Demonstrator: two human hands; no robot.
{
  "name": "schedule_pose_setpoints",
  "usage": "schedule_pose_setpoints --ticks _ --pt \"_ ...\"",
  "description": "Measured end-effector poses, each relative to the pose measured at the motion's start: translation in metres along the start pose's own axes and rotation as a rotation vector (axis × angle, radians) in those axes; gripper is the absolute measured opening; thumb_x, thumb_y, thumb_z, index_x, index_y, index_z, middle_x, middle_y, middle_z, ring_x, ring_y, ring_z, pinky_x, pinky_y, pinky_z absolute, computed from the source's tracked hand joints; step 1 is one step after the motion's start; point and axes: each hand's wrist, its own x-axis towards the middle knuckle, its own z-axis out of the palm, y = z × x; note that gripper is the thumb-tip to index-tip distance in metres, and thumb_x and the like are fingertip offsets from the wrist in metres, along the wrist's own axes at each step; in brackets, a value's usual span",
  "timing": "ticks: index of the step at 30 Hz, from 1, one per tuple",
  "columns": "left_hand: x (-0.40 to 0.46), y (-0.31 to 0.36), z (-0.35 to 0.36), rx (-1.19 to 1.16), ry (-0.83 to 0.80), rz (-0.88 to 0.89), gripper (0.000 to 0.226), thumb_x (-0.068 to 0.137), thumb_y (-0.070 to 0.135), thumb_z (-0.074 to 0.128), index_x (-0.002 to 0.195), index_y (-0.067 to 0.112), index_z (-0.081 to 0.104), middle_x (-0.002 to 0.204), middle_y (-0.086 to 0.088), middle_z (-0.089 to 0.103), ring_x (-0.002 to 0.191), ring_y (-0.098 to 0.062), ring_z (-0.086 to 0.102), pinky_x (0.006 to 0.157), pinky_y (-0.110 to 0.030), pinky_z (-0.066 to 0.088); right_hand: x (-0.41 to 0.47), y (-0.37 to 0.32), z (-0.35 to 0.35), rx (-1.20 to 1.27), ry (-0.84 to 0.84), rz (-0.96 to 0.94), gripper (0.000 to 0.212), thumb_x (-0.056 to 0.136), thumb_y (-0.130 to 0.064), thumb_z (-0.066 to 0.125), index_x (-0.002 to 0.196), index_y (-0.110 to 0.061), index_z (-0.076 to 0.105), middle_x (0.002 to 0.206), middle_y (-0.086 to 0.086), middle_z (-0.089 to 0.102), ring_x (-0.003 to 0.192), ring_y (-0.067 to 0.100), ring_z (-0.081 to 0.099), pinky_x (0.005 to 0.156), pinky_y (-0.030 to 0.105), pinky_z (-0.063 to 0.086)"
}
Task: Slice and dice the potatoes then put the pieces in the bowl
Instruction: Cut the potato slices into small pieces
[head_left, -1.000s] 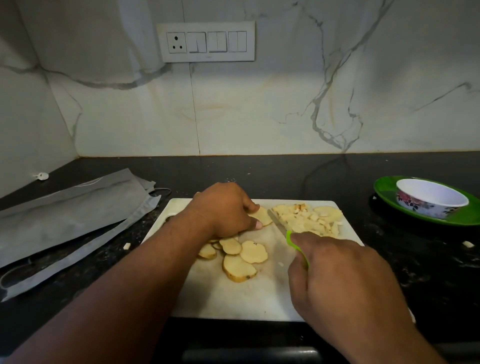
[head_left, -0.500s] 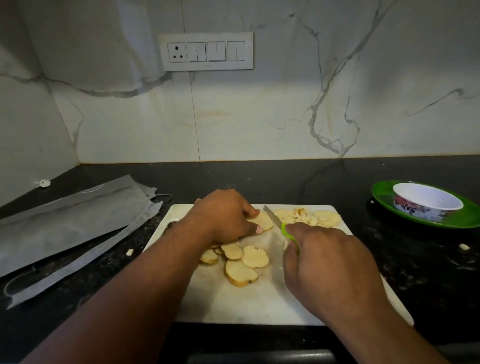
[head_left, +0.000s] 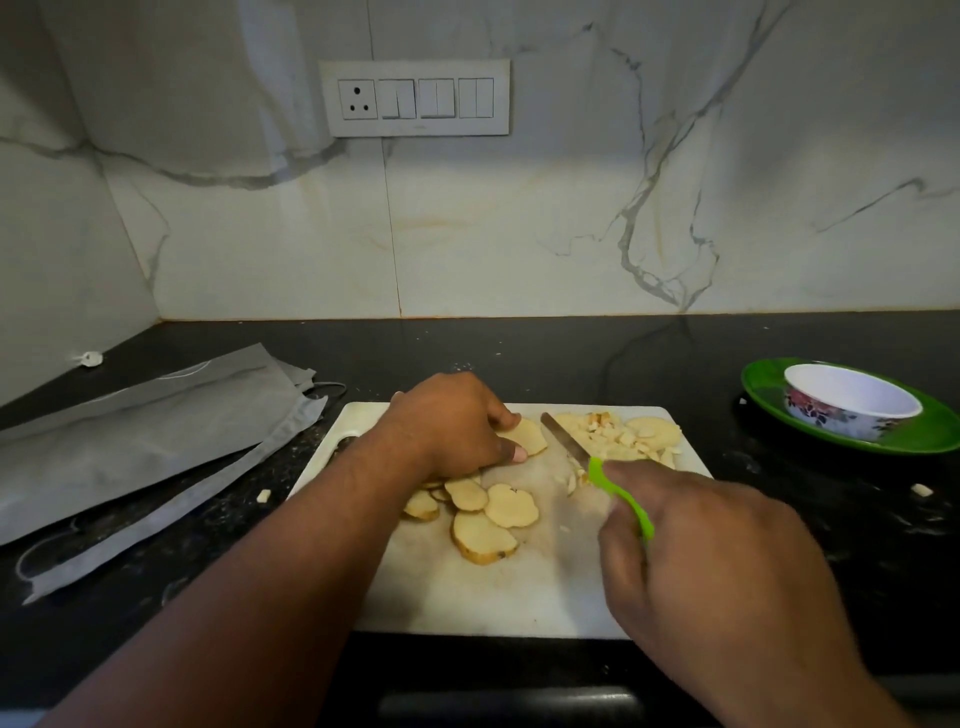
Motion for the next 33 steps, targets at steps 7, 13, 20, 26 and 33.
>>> schedule_pose_setpoints --ticks 7,13,20,26,33 --pt "0.002 -0.002 0.004 0.002 -0.001 -0.007 0.048 0.089 0.055 0.075 0.134 0.038 0.067 0.144 0.013 0.062 0.133 -0.017 0.055 0.117 -0.058 0.038 0.020 -0.016 0.020 0.003 -0.072 -0.057 0.037 0.095 -0.038 0.044 0.129 -0.034 0.059 0.097 -0.009 0.071 0.084 0.010 0.065 0.064 0.024 0.042" --pt "0.004 -0.004 0.005 -0.027 0.001 -0.021 0.049 0.087 0.054 0.077 0.133 0.039 0.068 0.142 0.014 0.063 0.132 -0.017 0.056 0.117 -0.057 0.039 -0.018 -0.004 0.008 0.026 -0.063 0.013 0.021 0.062 -0.031 0.070 0.083 -0.034 0.074 0.054 -0.009 0.060 0.041 0.013 0.056 0.037 0.029 0.043" --pt "-0.006 -0.005 -0.002 -0.082 0.085 -0.051 0.057 0.072 0.063 0.086 0.123 0.041 0.073 0.125 0.017 0.072 0.115 -0.009 0.064 0.111 -0.052 0.047 0.000 -0.010 -0.005 0.033 0.011 0.044 0.025 0.066 -0.032 0.073 0.091 -0.031 0.077 0.061 -0.013 0.066 0.047 0.012 0.061 0.041 0.028 0.048" --pt "-0.005 -0.005 -0.001 -0.032 0.048 -0.038 0.054 0.077 0.066 0.080 0.124 0.040 0.073 0.134 0.015 0.068 0.124 -0.013 0.061 0.113 -0.056 0.043 0.026 -0.020 0.017 0.035 -0.050 -0.054 0.033 0.093 -0.038 0.049 0.121 -0.032 0.066 0.090 -0.009 0.072 0.076 0.009 0.066 0.063 0.024 0.051" --pt "0.000 -0.007 0.002 -0.023 0.043 -0.044 0.057 0.078 0.066 0.080 0.127 0.040 0.071 0.135 0.015 0.067 0.122 -0.013 0.062 0.110 -0.051 0.047 -0.005 -0.007 0.009 0.061 -0.118 -0.025 0.025 0.068 -0.035 0.063 0.089 -0.037 0.075 0.053 -0.011 0.059 0.043 0.005 0.053 0.039 0.023 0.039"
